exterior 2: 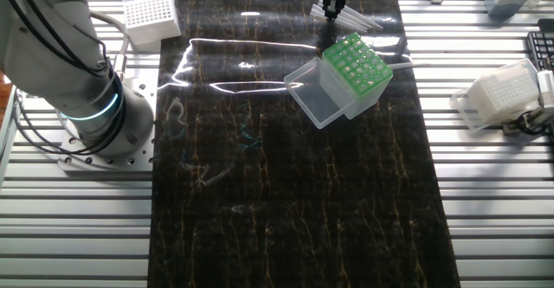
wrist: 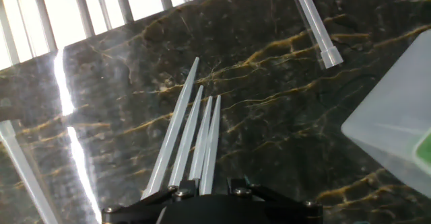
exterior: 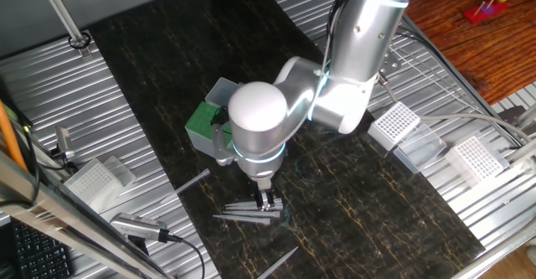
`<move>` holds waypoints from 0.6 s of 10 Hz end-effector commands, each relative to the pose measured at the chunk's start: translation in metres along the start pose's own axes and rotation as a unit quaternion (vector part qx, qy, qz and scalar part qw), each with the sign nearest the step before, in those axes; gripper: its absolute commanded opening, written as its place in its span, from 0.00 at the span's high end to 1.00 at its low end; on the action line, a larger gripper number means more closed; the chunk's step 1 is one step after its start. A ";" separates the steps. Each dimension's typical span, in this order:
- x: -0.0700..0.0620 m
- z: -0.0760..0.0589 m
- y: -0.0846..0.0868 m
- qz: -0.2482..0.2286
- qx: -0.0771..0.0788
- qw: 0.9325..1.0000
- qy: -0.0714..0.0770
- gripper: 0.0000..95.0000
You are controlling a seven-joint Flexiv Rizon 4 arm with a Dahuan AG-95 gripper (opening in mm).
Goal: Insert a large pipette tip into the holder for large pipette tips
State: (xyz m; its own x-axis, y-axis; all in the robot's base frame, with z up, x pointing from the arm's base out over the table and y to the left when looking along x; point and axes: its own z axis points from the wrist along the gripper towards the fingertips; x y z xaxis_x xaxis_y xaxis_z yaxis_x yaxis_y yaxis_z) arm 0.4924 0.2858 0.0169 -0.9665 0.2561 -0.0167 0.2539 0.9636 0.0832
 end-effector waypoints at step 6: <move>0.010 -0.002 -0.007 -0.007 -0.013 1.000 0.010 1.00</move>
State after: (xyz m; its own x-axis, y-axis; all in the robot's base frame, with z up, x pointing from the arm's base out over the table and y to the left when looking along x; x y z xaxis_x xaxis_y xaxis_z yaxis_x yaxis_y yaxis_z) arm 0.4801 0.2801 0.0189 -0.9700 0.2430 0.0034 0.2419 0.9641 0.1096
